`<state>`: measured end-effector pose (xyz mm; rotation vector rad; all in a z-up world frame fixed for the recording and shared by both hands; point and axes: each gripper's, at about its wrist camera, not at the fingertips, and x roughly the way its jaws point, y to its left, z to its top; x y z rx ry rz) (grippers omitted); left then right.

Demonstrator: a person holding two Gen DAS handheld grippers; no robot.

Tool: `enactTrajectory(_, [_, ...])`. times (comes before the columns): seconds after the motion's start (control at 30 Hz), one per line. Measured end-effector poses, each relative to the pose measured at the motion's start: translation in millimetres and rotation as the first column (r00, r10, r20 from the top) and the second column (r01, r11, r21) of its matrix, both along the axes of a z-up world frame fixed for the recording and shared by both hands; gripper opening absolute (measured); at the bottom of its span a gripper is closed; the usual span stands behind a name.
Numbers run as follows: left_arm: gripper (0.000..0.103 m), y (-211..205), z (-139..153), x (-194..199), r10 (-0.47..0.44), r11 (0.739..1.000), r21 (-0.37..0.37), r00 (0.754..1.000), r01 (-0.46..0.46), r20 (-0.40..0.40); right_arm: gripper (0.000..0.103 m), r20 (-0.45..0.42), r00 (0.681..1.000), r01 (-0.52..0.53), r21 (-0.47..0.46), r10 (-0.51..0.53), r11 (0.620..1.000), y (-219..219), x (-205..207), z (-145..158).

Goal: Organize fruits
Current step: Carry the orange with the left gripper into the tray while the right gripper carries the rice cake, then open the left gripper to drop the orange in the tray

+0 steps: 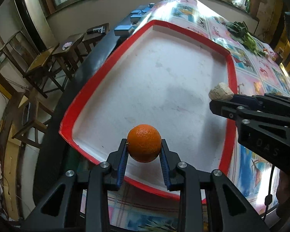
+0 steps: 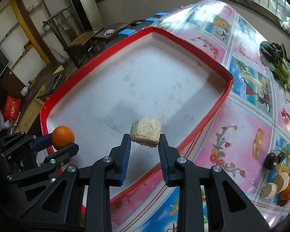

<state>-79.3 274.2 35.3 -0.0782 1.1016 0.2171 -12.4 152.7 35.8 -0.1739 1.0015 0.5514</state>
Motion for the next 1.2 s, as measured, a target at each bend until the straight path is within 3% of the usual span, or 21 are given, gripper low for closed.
enactTrajectory(0.53, [0.031,-31.3,-7.9,-11.6,-0.022,0.999,-0.036,0.999,0.02,-0.037,0.031,-0.002,0.999,-0.047,-0.062,0.047,0.997,-29.1,-1.3,-1.8])
enactTrajectory(1.0, [0.032,-50.3,-7.0,-14.2,-0.038,0.998,-0.046,0.999,0.036,-0.038,0.032,0.01,0.999,-0.042,-0.052,0.043,0.998,-52.8,-2.4,-3.3])
enactTrajectory(1.1, [0.032,-47.2,-6.2,-14.5,-0.03,0.998,-0.049,0.999,0.029,-0.028,0.047,0.011,0.999,-0.049,-0.009,0.049,0.999,-52.2,-5.9,-2.3])
enactTrajectory(1.17, [0.041,-44.8,-4.8,-14.8,-0.028,0.998,-0.052,0.999,0.027,-0.018,0.057,0.043,0.998,-0.042,-0.003,0.043,0.999,-51.6,-9.0,1.6])
enactTrajectory(1.2, [0.051,-44.2,-2.0,-15.6,-0.02,0.999,-0.043,1.0,0.02,-0.004,0.06,0.059,0.997,-0.047,0.006,0.046,0.999,-52.0,-10.5,4.6])
